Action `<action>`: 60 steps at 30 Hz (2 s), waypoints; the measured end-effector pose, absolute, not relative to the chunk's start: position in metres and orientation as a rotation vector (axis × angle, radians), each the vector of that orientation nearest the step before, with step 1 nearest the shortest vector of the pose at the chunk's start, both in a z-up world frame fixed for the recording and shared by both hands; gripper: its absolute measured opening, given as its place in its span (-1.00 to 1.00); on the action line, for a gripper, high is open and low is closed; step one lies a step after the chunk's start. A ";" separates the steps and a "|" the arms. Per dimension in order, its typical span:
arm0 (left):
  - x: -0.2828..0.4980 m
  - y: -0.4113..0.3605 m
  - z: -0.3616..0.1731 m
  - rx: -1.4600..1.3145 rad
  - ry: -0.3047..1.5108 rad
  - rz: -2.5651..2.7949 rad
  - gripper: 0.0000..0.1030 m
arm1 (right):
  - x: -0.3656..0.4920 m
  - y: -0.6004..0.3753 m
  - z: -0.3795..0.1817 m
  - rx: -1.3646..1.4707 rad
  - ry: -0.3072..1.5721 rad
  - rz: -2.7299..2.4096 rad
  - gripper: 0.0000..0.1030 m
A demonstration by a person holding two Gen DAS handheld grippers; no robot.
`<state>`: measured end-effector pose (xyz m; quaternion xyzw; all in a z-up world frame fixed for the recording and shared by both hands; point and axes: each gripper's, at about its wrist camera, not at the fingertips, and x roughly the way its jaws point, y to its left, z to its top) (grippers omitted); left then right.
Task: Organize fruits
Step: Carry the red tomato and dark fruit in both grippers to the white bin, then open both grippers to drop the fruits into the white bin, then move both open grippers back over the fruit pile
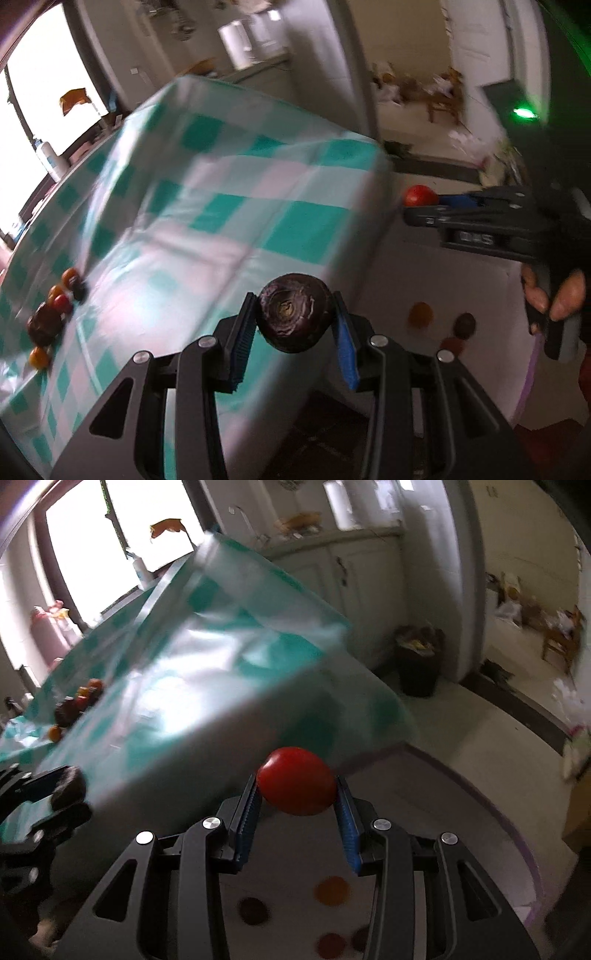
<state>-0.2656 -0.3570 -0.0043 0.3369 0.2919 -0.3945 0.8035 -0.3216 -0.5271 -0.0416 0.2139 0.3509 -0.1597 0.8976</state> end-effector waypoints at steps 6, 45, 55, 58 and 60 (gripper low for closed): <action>-0.292 -0.390 -0.037 0.828 0.639 -0.940 -0.23 | -0.303 -0.553 -0.092 0.435 0.937 -0.411 -0.23; -0.319 -0.371 -0.046 0.768 0.550 -1.121 0.85 | -0.307 -0.541 -0.099 0.413 1.035 -0.561 0.51; -0.238 -0.229 0.043 0.427 0.375 -0.795 0.96 | -0.287 -0.476 0.024 0.288 0.704 -0.405 0.69; -0.189 -0.174 0.058 0.298 0.423 -0.658 0.96 | -0.264 -0.435 0.045 0.230 0.663 -0.266 0.69; -0.157 -0.137 0.063 0.230 0.457 -0.548 0.96 | -0.242 -0.401 0.054 0.206 0.668 -0.170 0.69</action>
